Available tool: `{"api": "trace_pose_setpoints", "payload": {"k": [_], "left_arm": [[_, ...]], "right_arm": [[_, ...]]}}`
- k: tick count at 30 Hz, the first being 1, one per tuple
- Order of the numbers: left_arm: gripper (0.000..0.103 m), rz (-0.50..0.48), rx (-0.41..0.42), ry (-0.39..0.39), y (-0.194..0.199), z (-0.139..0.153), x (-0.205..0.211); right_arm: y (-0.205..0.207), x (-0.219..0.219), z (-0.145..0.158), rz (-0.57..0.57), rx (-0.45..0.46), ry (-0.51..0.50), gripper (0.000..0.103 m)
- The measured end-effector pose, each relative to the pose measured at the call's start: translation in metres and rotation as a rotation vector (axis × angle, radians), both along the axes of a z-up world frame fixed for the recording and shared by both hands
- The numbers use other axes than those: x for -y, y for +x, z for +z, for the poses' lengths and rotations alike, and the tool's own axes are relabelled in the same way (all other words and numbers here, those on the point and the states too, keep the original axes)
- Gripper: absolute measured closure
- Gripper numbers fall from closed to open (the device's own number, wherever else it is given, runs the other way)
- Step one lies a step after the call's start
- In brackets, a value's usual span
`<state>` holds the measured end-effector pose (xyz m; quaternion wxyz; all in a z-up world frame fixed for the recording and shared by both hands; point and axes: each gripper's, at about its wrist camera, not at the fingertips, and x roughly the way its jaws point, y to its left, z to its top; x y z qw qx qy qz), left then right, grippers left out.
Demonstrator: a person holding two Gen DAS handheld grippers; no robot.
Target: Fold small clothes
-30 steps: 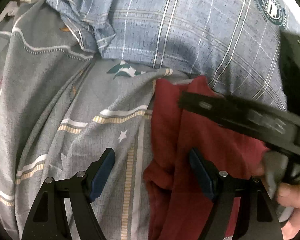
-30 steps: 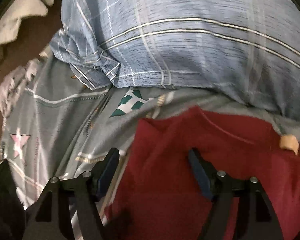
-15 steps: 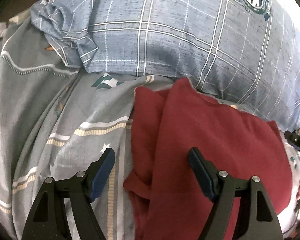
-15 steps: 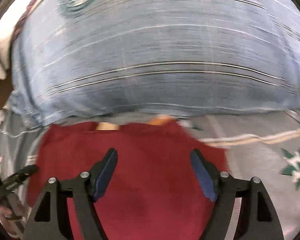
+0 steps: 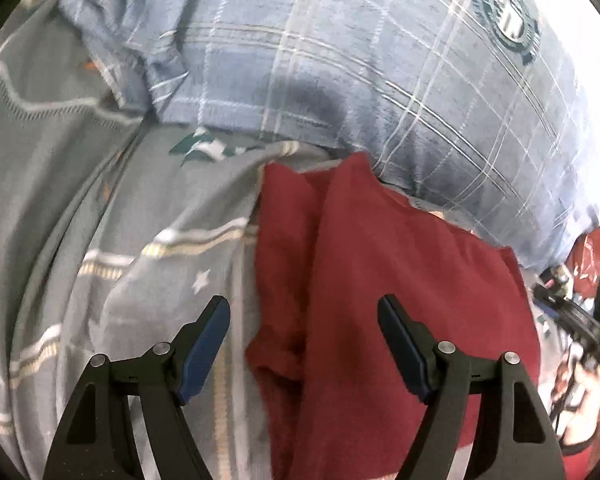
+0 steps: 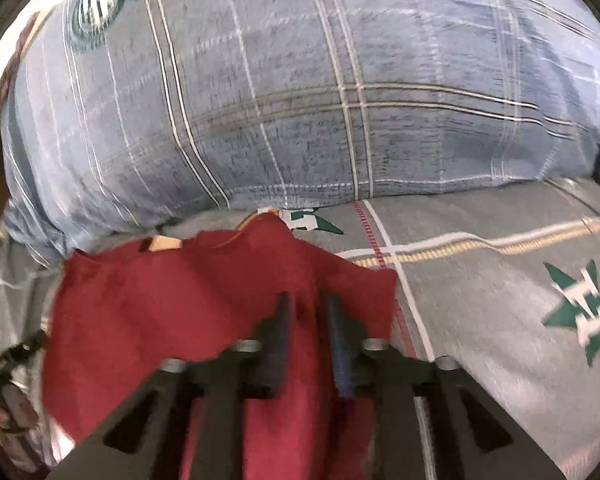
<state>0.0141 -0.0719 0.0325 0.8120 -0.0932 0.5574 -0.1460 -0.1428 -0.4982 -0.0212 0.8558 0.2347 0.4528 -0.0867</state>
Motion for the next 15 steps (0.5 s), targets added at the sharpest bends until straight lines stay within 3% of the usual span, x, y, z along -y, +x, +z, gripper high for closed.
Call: {"api": "trace_pose_setpoints", "payload": {"k": [1, 2, 5, 8, 10, 12, 15], "left_arm": [[0.027, 0.01, -0.006, -0.014, 0.0, -0.001, -0.005], [0.027, 0.018, -0.012, -0.029, 0.001, -0.001, -0.008], [0.028, 0.01, -0.015, -0.06, 0.002, -0.001, -0.006], [0.029, -0.005, 0.028, -0.038, 0.004, -0.002, 0.002], [0.029, -0.012, 0.046, -0.025, 0.005, -0.006, 0.009], [0.029, -0.018, 0.04, -0.027, 0.007, -0.013, 0.012], [0.029, -0.02, -0.001, -0.032, 0.013, -0.029, 0.016]], "right_arm": [[-0.011, 0.002, 0.004, -0.009, 0.014, 0.03, 0.024], [-0.023, 0.002, 0.008, -0.016, 0.027, 0.053, 0.017], [-0.047, -0.005, 0.012, 0.014, 0.036, 0.085, 0.018], [-0.062, -0.006, 0.005, -0.005, 0.031, 0.071, 0.017], [-0.071, 0.0, -0.002, -0.041, 0.037, 0.118, 0.017], [-0.074, 0.008, -0.008, -0.068, 0.033, 0.178, 0.017], [-0.073, 0.011, -0.01, -0.076, 0.045, 0.188, 0.017]]}}
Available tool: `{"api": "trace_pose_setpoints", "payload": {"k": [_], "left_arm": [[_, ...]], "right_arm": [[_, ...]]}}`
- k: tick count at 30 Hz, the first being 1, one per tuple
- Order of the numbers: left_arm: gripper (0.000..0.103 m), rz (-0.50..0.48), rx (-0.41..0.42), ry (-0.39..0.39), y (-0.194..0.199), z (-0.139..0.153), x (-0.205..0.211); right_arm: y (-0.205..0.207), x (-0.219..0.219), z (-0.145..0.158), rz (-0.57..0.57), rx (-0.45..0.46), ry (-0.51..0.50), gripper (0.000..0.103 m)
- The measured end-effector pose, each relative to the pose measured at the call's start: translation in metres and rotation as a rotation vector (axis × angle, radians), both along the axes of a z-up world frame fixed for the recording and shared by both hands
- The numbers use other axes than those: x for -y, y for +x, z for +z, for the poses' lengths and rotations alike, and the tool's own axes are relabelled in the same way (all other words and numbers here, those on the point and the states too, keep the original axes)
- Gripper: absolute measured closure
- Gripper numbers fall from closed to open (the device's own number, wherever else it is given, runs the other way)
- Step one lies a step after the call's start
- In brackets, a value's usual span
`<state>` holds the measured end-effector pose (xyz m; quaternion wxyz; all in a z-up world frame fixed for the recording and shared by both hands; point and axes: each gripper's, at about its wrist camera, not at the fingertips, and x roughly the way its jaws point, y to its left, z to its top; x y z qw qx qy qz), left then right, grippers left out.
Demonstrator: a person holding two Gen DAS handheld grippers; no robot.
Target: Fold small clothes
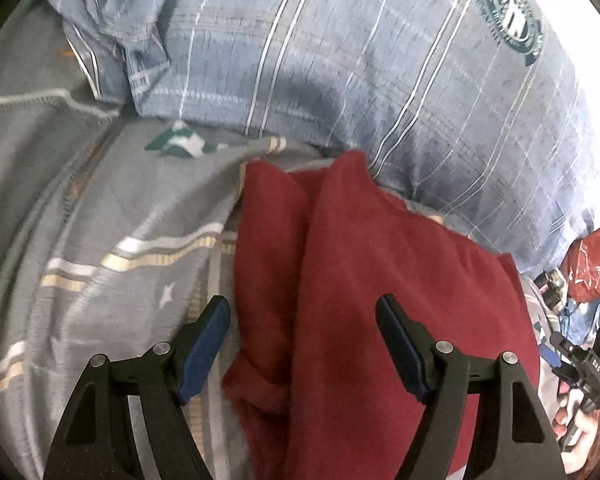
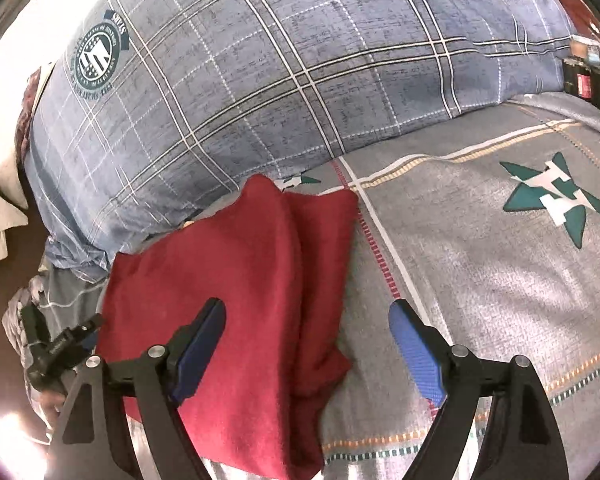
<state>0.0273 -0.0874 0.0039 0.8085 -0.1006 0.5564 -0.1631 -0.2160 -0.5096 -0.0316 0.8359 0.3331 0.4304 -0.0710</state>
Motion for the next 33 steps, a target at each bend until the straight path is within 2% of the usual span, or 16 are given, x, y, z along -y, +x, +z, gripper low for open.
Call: {"api": "trace_pose_setpoints", "payload": {"k": [4, 8, 13, 16, 19, 20, 21, 22, 24, 26, 33], "left_arm": [[0.029, 0.026, 0.005, -0.001, 0.008, -0.005, 0.001], [0.031, 0.001, -0.023, -0.068, 0.009, -0.003, 0.006], [0.036, -0.055, 0.003, -0.056, 0.006, 0.003, 0.013], [0.036, -0.031, -0.023, -0.045, 0.01, -0.003, 0.007], [0.036, -0.013, -0.028, -0.044, 0.012, -0.006, 0.008], [0.039, -0.026, -0.025, -0.03, 0.011, -0.006, 0.012], [0.058, -0.035, -0.013, -0.013, 0.009, -0.003, 0.015], [0.069, -0.042, 0.004, 0.004, 0.007, -0.001, 0.016], [0.086, -0.054, 0.017, -0.013, 0.005, 0.007, 0.016], [0.087, -0.039, 0.019, -0.06, 0.003, 0.015, 0.012], [0.089, -0.072, 0.12, -0.1, -0.031, 0.058, 0.017]], "right_arm": [[0.006, 0.0, -0.007, 0.025, -0.006, -0.01, 0.017], [0.008, 0.003, -0.014, 0.034, -0.028, -0.028, 0.017], [0.016, 0.001, -0.024, 0.051, 0.001, 0.03, 0.018], [0.024, -0.009, -0.026, 0.077, 0.007, -0.004, 0.019], [0.029, -0.025, -0.026, 0.133, 0.009, -0.009, 0.03], [0.03, -0.03, -0.027, 0.138, 0.003, -0.042, 0.038], [0.033, -0.034, -0.028, 0.14, -0.007, -0.082, 0.048], [0.035, -0.037, -0.029, 0.145, -0.006, -0.098, 0.059], [0.035, -0.04, -0.025, 0.135, 0.004, -0.13, 0.065], [0.031, -0.041, -0.017, 0.125, 0.029, -0.157, 0.082], [0.015, -0.061, 0.026, 0.135, 0.155, -0.171, 0.085]]}}
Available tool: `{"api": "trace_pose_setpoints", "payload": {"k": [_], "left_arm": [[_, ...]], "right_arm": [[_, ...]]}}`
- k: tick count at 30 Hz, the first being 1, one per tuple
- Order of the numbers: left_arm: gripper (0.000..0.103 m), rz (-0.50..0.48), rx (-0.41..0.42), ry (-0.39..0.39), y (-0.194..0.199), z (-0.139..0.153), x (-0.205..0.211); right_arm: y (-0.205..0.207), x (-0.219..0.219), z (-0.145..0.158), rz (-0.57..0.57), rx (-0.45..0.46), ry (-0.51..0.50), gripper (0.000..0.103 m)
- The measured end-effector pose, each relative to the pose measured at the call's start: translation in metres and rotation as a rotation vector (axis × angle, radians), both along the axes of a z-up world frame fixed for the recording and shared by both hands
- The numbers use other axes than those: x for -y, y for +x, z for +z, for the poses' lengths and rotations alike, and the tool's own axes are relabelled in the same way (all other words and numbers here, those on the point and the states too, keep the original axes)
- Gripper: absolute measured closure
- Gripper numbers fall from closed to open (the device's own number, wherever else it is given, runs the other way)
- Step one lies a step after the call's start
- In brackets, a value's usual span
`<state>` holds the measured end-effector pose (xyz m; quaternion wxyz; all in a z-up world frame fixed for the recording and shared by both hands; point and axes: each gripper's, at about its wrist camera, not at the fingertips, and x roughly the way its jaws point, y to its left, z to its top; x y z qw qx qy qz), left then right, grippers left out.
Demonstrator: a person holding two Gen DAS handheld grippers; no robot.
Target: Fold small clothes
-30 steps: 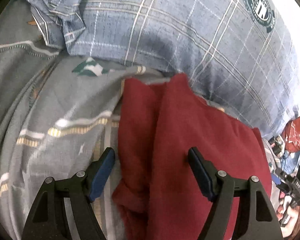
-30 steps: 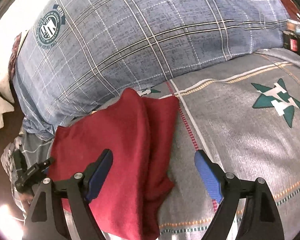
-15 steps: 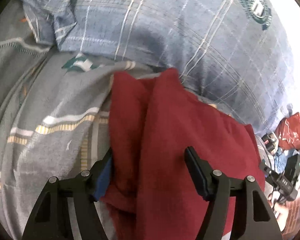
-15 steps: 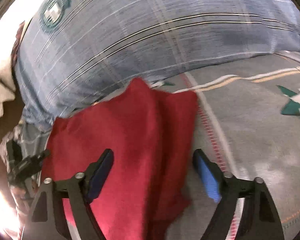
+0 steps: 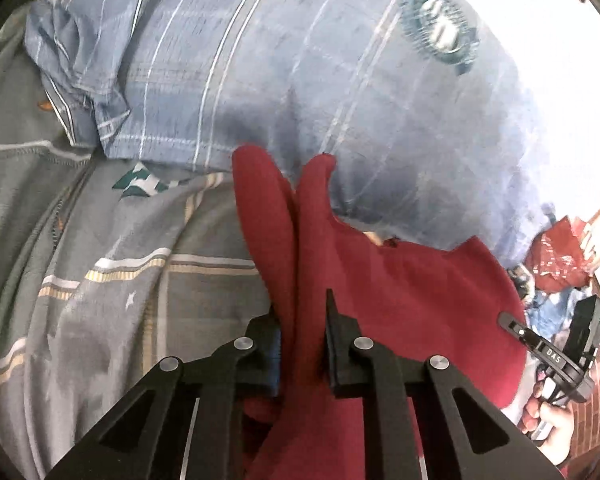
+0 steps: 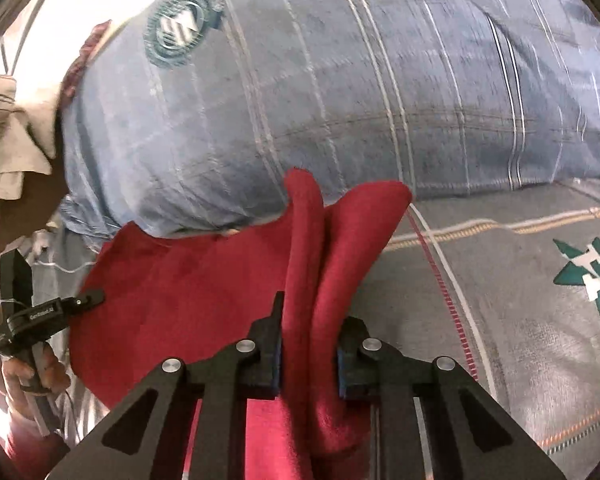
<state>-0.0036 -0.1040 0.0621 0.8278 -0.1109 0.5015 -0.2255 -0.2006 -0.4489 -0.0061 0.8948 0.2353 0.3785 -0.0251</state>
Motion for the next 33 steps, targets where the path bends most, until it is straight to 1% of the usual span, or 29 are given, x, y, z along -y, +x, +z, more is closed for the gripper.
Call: {"api": "trace_pose_setpoints", "payload": {"k": [2, 5, 7, 9, 10, 11, 13, 14, 15, 16, 17, 18, 19, 20, 21, 22, 23, 24, 26, 28, 29, 31, 33], "left_arm": [[0.089, -0.014, 0.011, -0.017, -0.015, 0.017, -0.005], [0.089, -0.024, 0.031, -0.022, -0.039, 0.043, -0.016], [0.089, -0.018, 0.017, -0.023, -0.053, 0.055, -0.029], [0.089, 0.004, -0.006, -0.033, -0.07, 0.058, -0.041], [0.089, 0.006, -0.011, -0.031, -0.077, 0.057, -0.044], [0.089, 0.007, -0.025, -0.01, -0.087, 0.05, -0.048], [0.089, 0.008, -0.058, 0.034, -0.101, 0.04, -0.049], [0.088, 0.025, -0.086, 0.07, -0.105, 0.027, -0.051], [0.087, 0.04, -0.098, 0.099, -0.107, 0.021, -0.052], [0.086, 0.059, -0.107, 0.134, -0.108, 0.016, -0.055], [0.083, 0.075, -0.113, 0.147, -0.108, 0.015, -0.058], [0.078, 0.096, -0.12, 0.14, -0.107, 0.017, -0.062], [0.077, 0.117, -0.115, 0.132, -0.106, 0.021, -0.066], [0.075, 0.136, -0.088, 0.128, -0.105, 0.03, -0.069], [0.068, 0.146, -0.062, 0.133, -0.105, 0.037, -0.069], [0.063, 0.154, -0.035, 0.138, -0.105, 0.044, -0.068], [0.054, 0.162, -0.005, 0.141, -0.106, 0.052, -0.065], [0.051, 0.163, 0.022, 0.14, -0.107, 0.058, -0.061], [0.051, 0.149, 0.035, 0.153, -0.115, 0.062, -0.054], [0.051, 0.147, 0.025, 0.164, -0.112, 0.054, -0.044], [0.051, 0.152, 0.019, 0.18, -0.108, 0.047, -0.042], [0.051, 0.155, -0.002, 0.235, -0.096, 0.029, -0.036], [0.051, 0.179, -0.032, 0.272, -0.085, 0.007, -0.037]], "right_arm": [[-0.008, -0.005, 0.015, 0.014, 0.029, 0.023, 0.087], [-0.028, -0.01, 0.04, 0.024, 0.091, 0.072, 0.087], [-0.043, -0.015, 0.055, 0.042, 0.115, 0.061, 0.087], [-0.059, -0.02, 0.063, 0.059, 0.112, 0.052, 0.087], [-0.064, -0.021, 0.062, 0.066, 0.106, 0.057, 0.087], [-0.069, -0.022, 0.059, 0.07, 0.091, 0.061, 0.087], [-0.076, -0.025, 0.045, 0.068, 0.036, 0.05, 0.087], [-0.078, -0.025, 0.032, 0.06, -0.009, 0.047, 0.087], [-0.079, -0.024, 0.022, 0.046, -0.051, 0.048, 0.087], [-0.08, -0.021, 0.011, 0.016, -0.102, 0.046, 0.082], [-0.082, -0.018, 0.004, -0.03, -0.15, 0.028, 0.078], [-0.086, -0.015, 0.003, -0.066, -0.169, 0.018, 0.077], [-0.089, -0.011, 0.006, -0.092, -0.173, 0.023, 0.073], [-0.092, -0.008, 0.013, -0.108, -0.153, 0.032, 0.067], [-0.095, -0.008, 0.022, -0.115, -0.121, 0.032, 0.064], [-0.095, -0.011, 0.034, -0.11, -0.086, 0.016, 0.058], [-0.093, -0.015, 0.041, -0.093, -0.067, -0.002, 0.058], [-0.087, -0.023, 0.048, -0.054, -0.05, -0.028, 0.058], [-0.068, -0.04, 0.05, 0.013, -0.045, -0.062, 0.058], [-0.043, -0.052, 0.041, 0.047, -0.054, -0.059, 0.058], [-0.033, -0.054, 0.033, 0.049, -0.065, -0.049, 0.061], [-0.011, -0.053, 0.016, 0.048, -0.109, -0.045, 0.062], [0.005, -0.052, -0.003, 0.026, -0.162, -0.083, 0.063]]}}
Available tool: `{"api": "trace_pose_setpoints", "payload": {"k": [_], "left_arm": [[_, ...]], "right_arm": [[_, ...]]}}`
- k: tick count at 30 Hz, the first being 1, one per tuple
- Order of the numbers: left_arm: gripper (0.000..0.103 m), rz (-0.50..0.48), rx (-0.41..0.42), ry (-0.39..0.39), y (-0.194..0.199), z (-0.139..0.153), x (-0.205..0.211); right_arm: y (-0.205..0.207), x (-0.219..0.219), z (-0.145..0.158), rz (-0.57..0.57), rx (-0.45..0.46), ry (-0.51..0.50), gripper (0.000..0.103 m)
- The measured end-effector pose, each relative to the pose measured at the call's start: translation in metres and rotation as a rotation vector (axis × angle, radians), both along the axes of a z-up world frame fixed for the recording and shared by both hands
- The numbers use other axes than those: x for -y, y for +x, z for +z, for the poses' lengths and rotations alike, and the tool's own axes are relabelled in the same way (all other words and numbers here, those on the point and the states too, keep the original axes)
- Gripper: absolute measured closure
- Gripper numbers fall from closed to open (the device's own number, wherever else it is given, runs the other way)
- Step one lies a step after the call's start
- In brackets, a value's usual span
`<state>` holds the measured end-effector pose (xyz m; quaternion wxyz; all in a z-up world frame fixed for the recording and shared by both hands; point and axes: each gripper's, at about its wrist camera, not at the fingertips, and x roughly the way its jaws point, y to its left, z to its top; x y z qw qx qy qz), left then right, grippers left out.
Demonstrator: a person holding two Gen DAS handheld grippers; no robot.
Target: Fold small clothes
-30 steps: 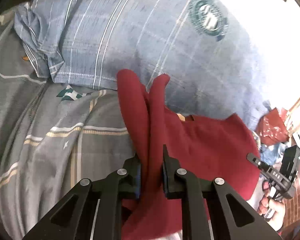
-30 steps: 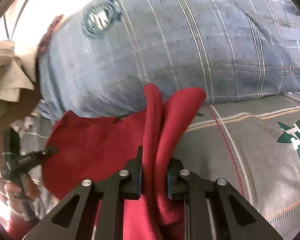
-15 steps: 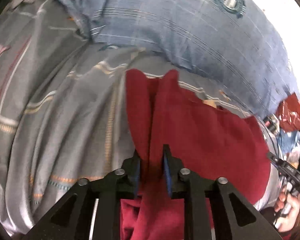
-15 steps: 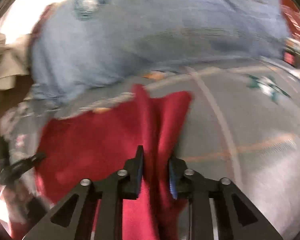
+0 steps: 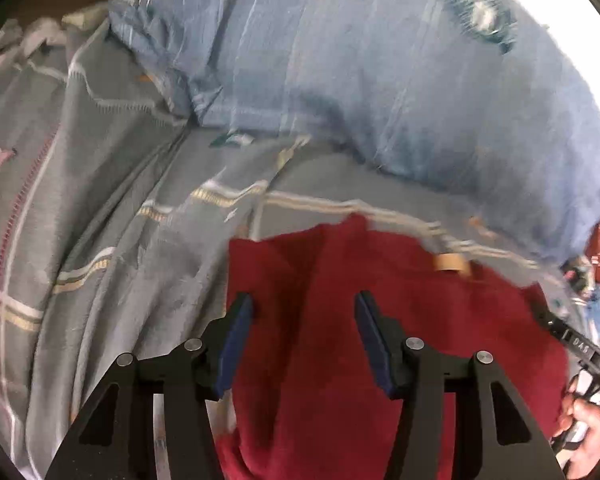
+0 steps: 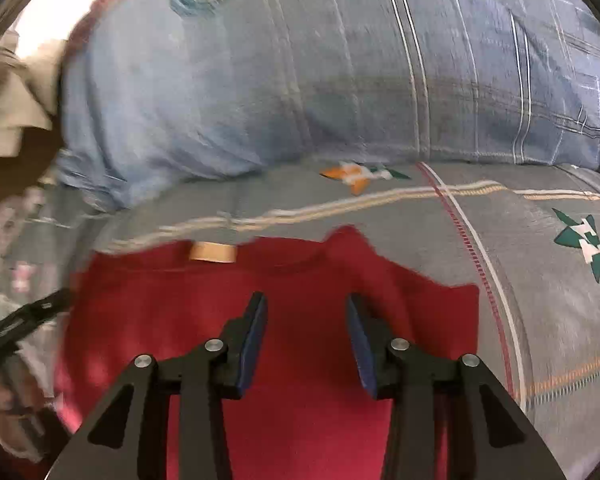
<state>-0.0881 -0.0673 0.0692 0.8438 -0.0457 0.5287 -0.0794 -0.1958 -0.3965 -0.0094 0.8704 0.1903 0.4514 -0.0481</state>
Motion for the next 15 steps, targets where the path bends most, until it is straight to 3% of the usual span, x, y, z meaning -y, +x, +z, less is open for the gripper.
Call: {"api": "trace_pose_setpoints", "payload": {"k": [3, 6, 9, 13, 15], "left_arm": [[0.041, 0.073, -0.067, -0.027, 0.015, -0.025, -0.012], [0.041, 0.101, -0.07, -0.077, 0.02, -0.022, -0.016], [0.041, 0.087, -0.053, -0.051, 0.012, -0.017, -0.016], [0.042, 0.085, -0.037, -0.04, 0.008, -0.015, -0.011], [0.042, 0.08, -0.022, -0.024, 0.006, -0.013, -0.01]], "right_arm": [[0.009, 0.014, -0.028, -0.051, -0.011, 0.012, 0.068], [0.009, 0.019, -0.028, -0.067, 0.007, 0.036, 0.07], [-0.002, 0.015, -0.016, -0.062, -0.005, 0.038, 0.066], [-0.023, -0.011, -0.001, 0.018, -0.003, 0.046, 0.047], [-0.032, -0.022, -0.004, 0.048, -0.01, 0.042, 0.046]]}}
